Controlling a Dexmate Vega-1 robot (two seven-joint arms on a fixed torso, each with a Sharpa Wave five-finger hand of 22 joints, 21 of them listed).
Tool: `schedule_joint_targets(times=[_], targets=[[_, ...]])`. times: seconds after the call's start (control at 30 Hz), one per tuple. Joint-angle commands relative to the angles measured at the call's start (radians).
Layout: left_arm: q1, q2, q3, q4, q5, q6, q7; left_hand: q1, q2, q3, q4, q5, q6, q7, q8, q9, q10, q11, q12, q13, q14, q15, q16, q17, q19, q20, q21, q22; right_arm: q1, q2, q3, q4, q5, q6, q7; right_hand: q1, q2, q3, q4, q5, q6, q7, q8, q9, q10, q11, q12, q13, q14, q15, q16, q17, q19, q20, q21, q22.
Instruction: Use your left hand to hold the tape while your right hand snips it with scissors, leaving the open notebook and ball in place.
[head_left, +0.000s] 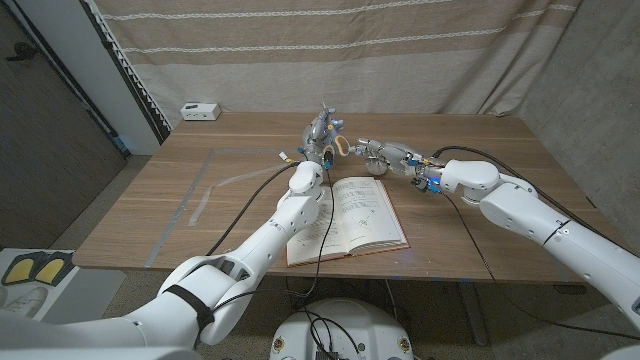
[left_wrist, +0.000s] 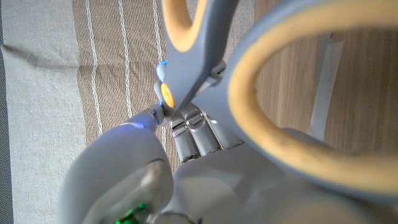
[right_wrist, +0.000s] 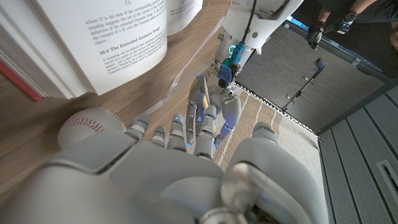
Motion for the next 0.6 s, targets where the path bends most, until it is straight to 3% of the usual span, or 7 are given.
schedule_joint_targets(times=[0.03,0.37,0.57,0.6], targets=[[-0.019,-0.011,0.009,0.043,0.015,-0.025,-0.016,0.001,0.004,-0.001,-0.005,0.009,0.013,-0.001,-0.003,0.001,0.003,0.003,0.004,0.0,-0.002,0.0,0.003,0.0,-0.006,-0.074,0.004,0.003,0.017,0.004,-0.012,0.004,-0.009,-0.013,0.009,-0.001,-0.003,0.011,0.0,-0.005,-0.032,-0.008,-0.006,0.002,-0.004,0.012,-0.002,0.004,0.001,0.008,0.007,0.003,0.001,0.0,0.005,0.003],[-0.027,-0.015,0.021,0.067,0.04,-0.049,-0.021,-0.001,0.002,0.0,-0.004,0.01,0.014,0.003,-0.005,-0.001,0.004,0.002,0.008,0.0,-0.009,0.0,0.001,-0.005,-0.012,-0.074,0.003,0.002,0.02,0.008,-0.013,0.0,-0.011,-0.03,-0.005,0.028,-0.006,0.038,-0.013,-0.017,-0.097,-0.007,-0.012,0.0,-0.042,0.024,-0.02,0.003,-0.003,0.021,0.002,0.002,0.003,0.008,0.004,0.002],[-0.031,-0.018,0.027,0.078,0.043,-0.057,-0.039,-0.001,0.002,0.001,-0.004,0.011,0.014,0.003,-0.005,0.002,0.001,0.002,0.007,-0.003,-0.012,-0.001,0.001,-0.008,-0.015,-0.073,0.003,0.002,0.031,0.01,-0.024,0.0,-0.018,-0.044,0.001,0.077,0.01,0.083,-0.036,-0.036,-0.092,0.012,0.0,-0.002,-0.047,0.024,-0.024,0.003,-0.004,0.024,0.001,0.002,0.005,0.011,0.003,0.002],[-0.031,-0.018,0.027,0.078,0.043,-0.057,-0.041,-0.001,0.002,0.001,-0.004,0.011,0.014,0.003,-0.004,0.003,0.001,0.002,0.007,-0.003,-0.013,-0.001,0.001,-0.009,-0.015,-0.073,0.003,0.002,0.032,0.009,-0.026,0.0,-0.024,-0.045,-0.001,0.093,0.014,0.1,-0.042,-0.045,-0.093,0.016,0.001,-0.002,-0.051,0.026,-0.025,0.003,-0.005,0.025,0.001,0.002,0.006,0.011,0.004,0.002]])
